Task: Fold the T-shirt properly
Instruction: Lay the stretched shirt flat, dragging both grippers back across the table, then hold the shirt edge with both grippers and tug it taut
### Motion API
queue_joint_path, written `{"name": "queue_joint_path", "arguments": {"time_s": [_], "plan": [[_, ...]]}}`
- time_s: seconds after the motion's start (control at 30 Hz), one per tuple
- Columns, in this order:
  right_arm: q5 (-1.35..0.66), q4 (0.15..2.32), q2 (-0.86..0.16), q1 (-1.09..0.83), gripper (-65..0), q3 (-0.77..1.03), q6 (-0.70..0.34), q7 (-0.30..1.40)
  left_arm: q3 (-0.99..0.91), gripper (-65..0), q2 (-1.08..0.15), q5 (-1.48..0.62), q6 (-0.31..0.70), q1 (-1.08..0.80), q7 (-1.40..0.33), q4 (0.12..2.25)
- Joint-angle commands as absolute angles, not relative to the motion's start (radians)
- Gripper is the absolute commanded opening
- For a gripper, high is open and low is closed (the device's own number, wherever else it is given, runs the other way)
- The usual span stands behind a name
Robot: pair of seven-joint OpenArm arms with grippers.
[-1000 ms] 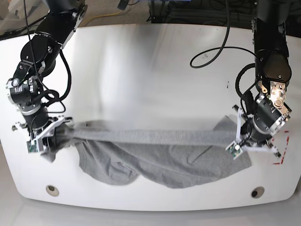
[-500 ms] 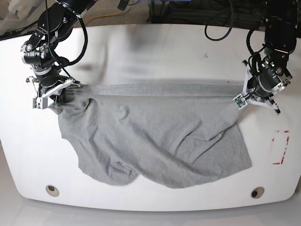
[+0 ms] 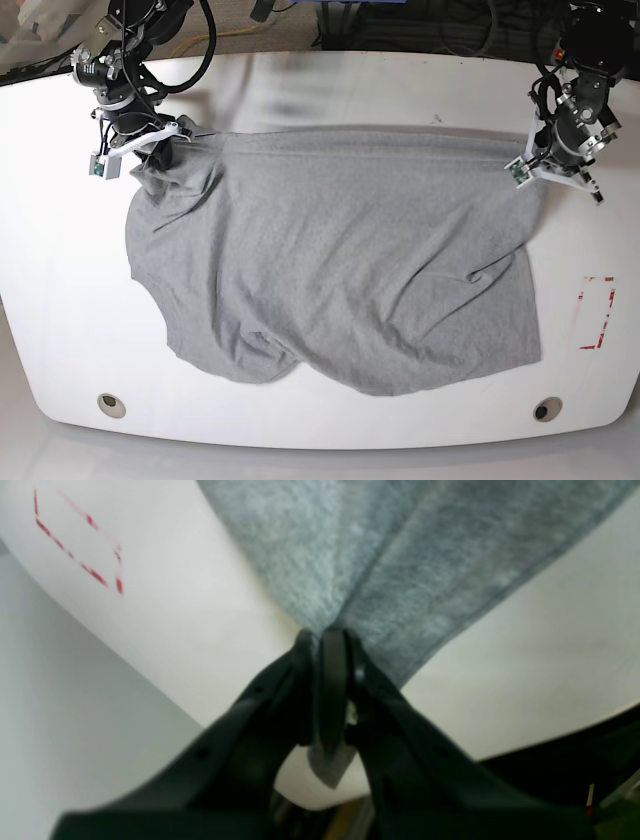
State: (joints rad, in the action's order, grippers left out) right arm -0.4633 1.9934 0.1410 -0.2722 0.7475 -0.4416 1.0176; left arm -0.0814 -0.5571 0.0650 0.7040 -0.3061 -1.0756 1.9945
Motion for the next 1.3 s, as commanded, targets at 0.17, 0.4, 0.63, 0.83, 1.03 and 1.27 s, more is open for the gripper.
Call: {"name": "queue_joint_path", "arguments": {"time_s": [0.17,0.4,0.63,0.83,1.03,1.27], "plan": [[-0.710,2.017,0.131,-0.375,-19.7,0.809,-0.435,0.992,-0.122,-64.9,-0.575,0.102,0.698,-0.309,-1.096,2.003],[-0.834,1.977,0.013,-0.394,-18.5,0.878,-0.437,0.993,-0.127,-64.9,-0.575,0.102,0.698,-0.308,-1.095,2.003],[-0.860,1.771,-0.067,-0.292,-18.5,0.852,-0.435,1.052,-0.128,-65.0,-0.561,0.102,0.698,-0.308,-1.093,2.003],[-0.860,1.643,-0.070,-0.252,-19.8,0.789,-0.432,1.052,-0.128,-65.0,-0.556,0.102,0.698,-0.308,-1.092,2.003],[-0.860,1.557,-0.065,-0.222,-25.7,0.759,-0.374,1.052,-0.128,-65.0,-0.555,0.102,0.698,-0.308,-1.092,2.003],[-0.860,1.471,-0.064,-0.150,-26.0,0.759,-0.363,1.052,-0.128,-65.0,-0.555,0.102,0.698,-0.308,-1.092,2.003]]}}
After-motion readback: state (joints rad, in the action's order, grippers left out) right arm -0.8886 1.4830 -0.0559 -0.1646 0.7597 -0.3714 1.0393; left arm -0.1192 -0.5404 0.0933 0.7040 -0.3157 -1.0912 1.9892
